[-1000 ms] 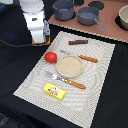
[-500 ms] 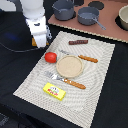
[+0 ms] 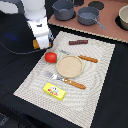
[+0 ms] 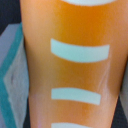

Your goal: Interact with the objects in diverse but meaningful ways.

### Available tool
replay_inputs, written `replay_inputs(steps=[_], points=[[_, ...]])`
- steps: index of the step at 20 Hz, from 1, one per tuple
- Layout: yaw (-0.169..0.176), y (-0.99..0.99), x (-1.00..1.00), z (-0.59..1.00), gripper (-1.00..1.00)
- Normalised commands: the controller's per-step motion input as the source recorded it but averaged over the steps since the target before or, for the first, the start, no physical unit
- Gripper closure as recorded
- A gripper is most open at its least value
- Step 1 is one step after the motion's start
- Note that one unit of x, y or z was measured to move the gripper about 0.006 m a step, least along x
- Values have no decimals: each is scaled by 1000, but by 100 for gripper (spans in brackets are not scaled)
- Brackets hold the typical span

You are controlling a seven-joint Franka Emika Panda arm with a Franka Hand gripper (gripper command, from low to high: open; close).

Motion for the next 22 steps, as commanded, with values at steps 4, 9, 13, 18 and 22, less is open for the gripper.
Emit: replay_inputs(steps=[4,9,13,18,22], points=[[-2,311,186,1000,100],[-22,178,778,1000,100],[-13,77,1000,966,100],[-12,0,1000,797,100],[0,-3,1000,736,100]])
